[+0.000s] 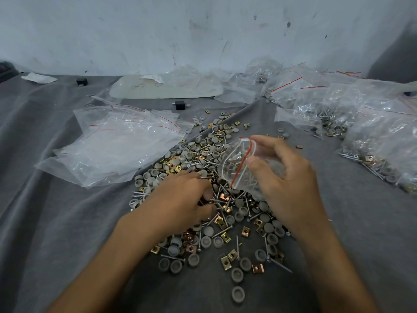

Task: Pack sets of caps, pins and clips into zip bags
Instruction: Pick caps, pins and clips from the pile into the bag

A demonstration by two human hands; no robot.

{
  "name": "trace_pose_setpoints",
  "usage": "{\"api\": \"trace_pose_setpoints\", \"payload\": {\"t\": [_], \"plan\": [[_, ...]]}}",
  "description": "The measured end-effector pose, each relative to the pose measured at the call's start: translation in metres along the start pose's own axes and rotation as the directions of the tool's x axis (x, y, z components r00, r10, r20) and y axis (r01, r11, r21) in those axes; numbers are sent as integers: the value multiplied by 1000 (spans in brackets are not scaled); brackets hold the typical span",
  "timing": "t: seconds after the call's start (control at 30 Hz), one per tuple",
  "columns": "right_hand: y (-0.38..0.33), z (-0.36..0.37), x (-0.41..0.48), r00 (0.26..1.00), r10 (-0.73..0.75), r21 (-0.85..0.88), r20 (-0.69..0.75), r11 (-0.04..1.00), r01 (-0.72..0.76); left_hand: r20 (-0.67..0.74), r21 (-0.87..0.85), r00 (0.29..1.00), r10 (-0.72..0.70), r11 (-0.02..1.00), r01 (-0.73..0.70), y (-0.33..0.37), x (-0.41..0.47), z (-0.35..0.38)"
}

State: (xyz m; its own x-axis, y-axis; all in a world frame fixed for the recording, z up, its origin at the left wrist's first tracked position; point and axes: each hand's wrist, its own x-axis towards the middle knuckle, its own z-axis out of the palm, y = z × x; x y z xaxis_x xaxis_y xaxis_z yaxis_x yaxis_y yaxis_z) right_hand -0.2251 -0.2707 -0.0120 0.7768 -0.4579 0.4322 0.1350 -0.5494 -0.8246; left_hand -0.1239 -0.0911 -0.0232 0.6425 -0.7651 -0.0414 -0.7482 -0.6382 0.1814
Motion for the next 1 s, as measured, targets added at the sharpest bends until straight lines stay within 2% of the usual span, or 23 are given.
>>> {"api": "trace_pose_setpoints", "payload": {"t": [0.2, 0.43, 0.6, 0.9, 1.0], "plan": [[-1, 0, 0, 1000, 0, -5, 6, 1000, 0, -44, -91, 999, 18, 996, -22, -6, 0, 0], [-1, 0, 0, 1000, -1, -19, 15, 1000, 2, -182, -300, 979, -94, 953, 36, -10, 2, -4], [-1, 0, 0, 1000, -14, -31, 16, 999, 15, -252, -460, 951, -179, 887, 45, -17, 4, -7], [1, 1, -1, 999, -17, -31, 45, 999, 18, -261, -480, 937, -230, 874, 81, -25, 4, -9], [1, 2, -1, 997, -13, -44, 75, 999, 17, -326, -546, 913, -245, 837, 30, -22, 4, -10]]}}
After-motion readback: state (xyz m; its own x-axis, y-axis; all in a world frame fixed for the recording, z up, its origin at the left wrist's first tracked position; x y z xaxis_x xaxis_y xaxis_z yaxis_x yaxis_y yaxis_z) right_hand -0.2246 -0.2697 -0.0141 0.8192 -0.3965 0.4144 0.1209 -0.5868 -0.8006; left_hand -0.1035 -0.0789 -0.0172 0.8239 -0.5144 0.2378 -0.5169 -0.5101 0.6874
